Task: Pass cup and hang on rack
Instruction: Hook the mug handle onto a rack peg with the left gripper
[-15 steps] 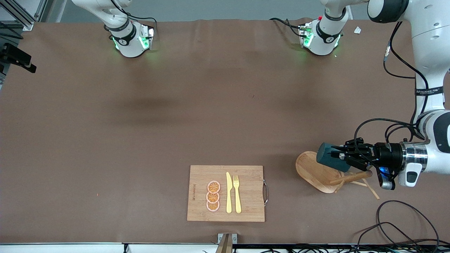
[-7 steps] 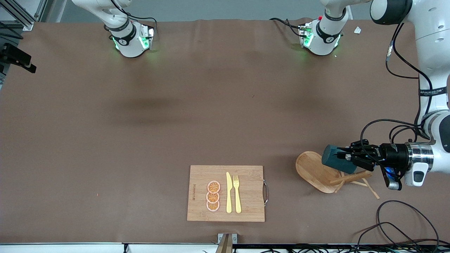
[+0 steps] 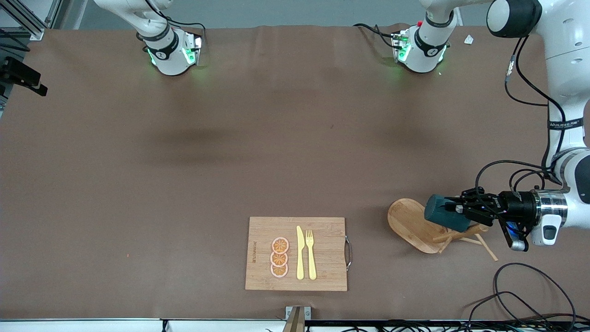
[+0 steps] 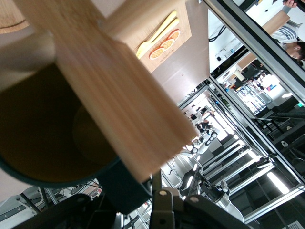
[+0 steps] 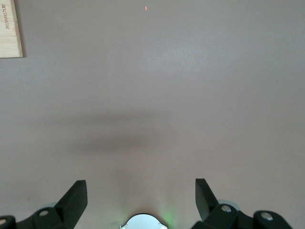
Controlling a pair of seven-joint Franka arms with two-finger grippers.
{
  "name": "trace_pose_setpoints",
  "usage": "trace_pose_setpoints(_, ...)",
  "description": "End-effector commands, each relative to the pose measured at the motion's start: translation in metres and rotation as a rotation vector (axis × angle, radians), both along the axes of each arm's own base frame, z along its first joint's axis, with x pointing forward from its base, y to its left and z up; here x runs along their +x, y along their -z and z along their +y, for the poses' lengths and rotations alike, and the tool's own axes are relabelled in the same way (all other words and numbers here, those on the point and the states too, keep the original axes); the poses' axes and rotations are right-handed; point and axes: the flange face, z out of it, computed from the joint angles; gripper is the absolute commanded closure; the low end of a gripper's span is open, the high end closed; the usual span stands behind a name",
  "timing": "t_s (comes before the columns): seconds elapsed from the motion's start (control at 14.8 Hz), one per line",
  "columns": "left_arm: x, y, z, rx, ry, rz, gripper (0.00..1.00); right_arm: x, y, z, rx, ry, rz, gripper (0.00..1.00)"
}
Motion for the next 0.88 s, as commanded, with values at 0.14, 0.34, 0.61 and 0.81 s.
trace_pose_setpoints(0.14,0.0,-0.003,0.0,-0.036,0.013,-0.036,0.47,-0.003,0.001,0.0,0.012,-0.007,-0.007,0.0)
trace_pose_setpoints(0.34,0.0,-0.008,0.0,-0.032,0.013,-0.041,0.26,-0.002,0.0,0.0,0.012,-0.007,-0.011,0.0)
trace_pose_setpoints(0.61,0.0,-0.021,0.006,-0.024,0.002,-0.042,0.0,-0.002,0.002,0.0,0.012,-0.007,-0.008,0.0)
trace_pose_setpoints(0.81,-0.004,-0.05,0.009,-0.001,0.006,-0.075,0.0,-0.002,0.001,0.0,0.012,-0.007,-0.01,0.0)
